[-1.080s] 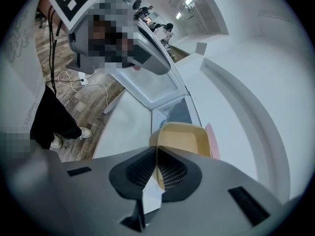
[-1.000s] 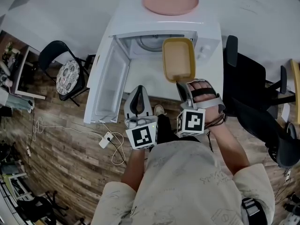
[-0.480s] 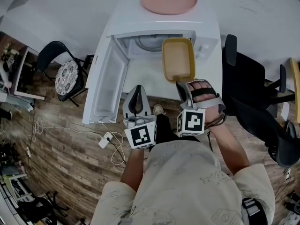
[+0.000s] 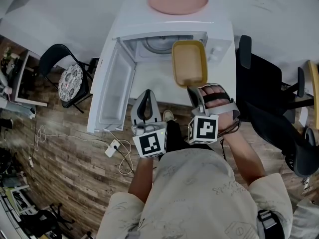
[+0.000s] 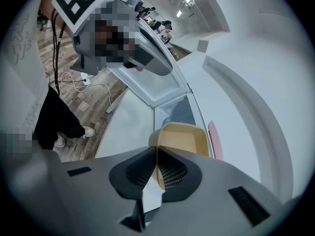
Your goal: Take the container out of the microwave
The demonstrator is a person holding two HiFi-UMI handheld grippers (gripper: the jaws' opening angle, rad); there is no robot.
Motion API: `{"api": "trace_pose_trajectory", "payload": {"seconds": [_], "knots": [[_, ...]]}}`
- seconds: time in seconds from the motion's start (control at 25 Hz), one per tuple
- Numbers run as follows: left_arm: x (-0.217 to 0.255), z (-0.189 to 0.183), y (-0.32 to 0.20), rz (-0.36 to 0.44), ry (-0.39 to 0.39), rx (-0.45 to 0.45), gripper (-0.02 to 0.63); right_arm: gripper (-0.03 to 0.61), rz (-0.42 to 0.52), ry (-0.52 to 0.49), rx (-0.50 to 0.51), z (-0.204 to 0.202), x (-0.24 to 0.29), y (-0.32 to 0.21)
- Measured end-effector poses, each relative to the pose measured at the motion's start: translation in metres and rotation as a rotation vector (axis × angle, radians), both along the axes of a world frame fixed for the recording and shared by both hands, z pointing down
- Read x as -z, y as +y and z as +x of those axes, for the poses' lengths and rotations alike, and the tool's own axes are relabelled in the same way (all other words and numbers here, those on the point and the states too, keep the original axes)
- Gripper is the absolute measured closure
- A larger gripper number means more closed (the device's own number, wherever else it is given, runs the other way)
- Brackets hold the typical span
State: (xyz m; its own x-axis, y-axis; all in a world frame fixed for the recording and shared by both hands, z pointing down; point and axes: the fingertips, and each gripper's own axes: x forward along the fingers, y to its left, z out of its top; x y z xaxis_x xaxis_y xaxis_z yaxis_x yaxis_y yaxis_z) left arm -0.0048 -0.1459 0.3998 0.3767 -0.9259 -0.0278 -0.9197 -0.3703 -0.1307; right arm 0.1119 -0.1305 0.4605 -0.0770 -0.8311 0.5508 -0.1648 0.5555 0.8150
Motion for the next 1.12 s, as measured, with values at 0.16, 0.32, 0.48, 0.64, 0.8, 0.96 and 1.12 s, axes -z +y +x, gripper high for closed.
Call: {"api": "trace_pose_trajectory", "payload": {"seconds": [0.16, 0.32, 0.48, 0.64, 0.8, 0.96, 1.12], "knots": [[-0.001, -0.0011, -0.0005, 0.0, 0.002, 0.0, 0.604, 0.551, -0.001, 0.004, 0.005, -0.0015, -0.0006, -0.0005], [-0.0023, -0.0012, -0.0015, -0.001, 0.001, 0.001, 0.605, 0.551, -0.004, 0.006, 0.007, -0.0022, -0.0014, -0.0014], [-0.0035, -0.0019, -0.0005, -0.011, -0.003, 0.003, 0.604, 0.551, -0.006, 0.009, 0.009, -0.0029, -0.0021, -0.002], [-0.006, -0.0037, 0.0007, -0.028, -0.014, 0.006, 0.604, 0.551, -0.017, 0.01, 0.011, -0.0041, -0.003, -0.0018], [-0.0054, -0.0045, 0.0005, -0.021, -0.014, 0.007, 0.604, 0.551, -0.019, 0.011, 0.014, -0.0053, -0.0044, -0.0013], [-0.0073, -0.0053, 0.001, -0.032, -0.016, 0.009, 0.604, 0.551, -0.029, 0.01, 0.015, -0.0067, -0.0065, 0.0001], [-0.007, -0.0061, 0.0028, -0.029, -0.015, 0.009, 0.604, 0.551, -0.025, 0.013, 0.02, -0.0083, -0.0052, 0.001]]}}
